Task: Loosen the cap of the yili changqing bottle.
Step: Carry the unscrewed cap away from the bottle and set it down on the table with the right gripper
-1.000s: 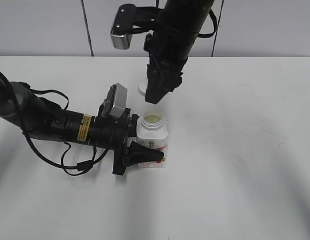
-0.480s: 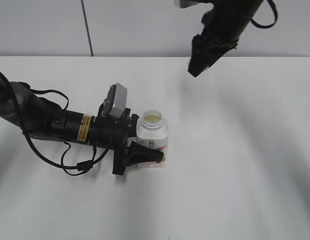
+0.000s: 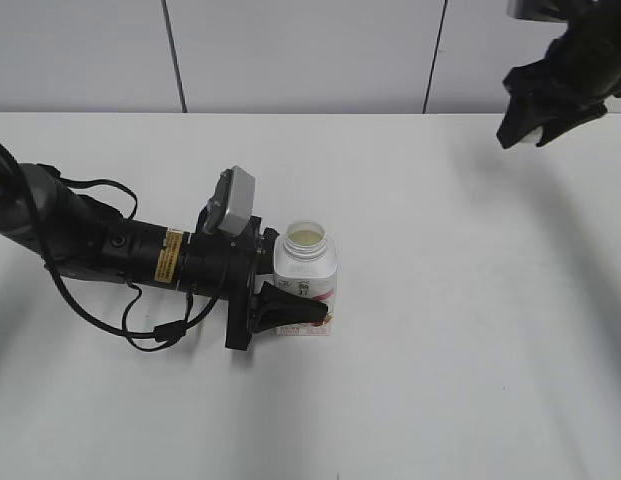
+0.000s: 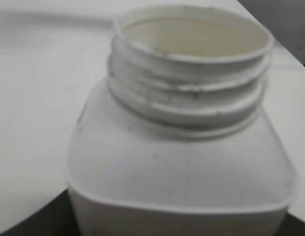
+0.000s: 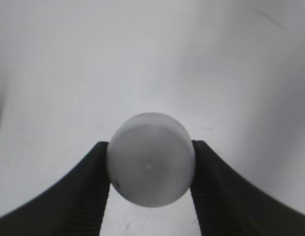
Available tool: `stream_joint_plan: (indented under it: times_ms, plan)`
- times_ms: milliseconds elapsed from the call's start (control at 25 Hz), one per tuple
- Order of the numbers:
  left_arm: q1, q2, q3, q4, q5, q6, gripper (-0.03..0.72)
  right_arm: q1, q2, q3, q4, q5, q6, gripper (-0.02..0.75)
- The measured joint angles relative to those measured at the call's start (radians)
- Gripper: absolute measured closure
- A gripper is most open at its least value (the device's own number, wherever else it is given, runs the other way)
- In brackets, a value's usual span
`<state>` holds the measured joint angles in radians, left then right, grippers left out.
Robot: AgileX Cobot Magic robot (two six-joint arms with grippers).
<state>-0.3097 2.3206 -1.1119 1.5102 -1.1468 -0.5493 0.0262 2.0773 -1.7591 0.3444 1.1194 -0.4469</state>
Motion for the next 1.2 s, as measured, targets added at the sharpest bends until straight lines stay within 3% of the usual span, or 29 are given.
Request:
stream_joint_plan:
  times_ms: [200, 680, 1200]
  plan:
    - [0.000, 0.000, 0.000, 0.000, 0.001, 0.000, 0.268, -0.066, -0.002, 0.124, 0.002, -0.100, 0.041, 0.339]
    - [0.000, 0.000, 0.000, 0.000, 0.000, 0.000, 0.268, -0.071, -0.035, 0.559, -0.023, -0.423, 0.047, 0.339]
    - [0.000, 0.000, 0.000, 0.000, 0.000, 0.000, 0.268, -0.072, -0.047, 0.604, -0.033, -0.473, 0.050, 0.339]
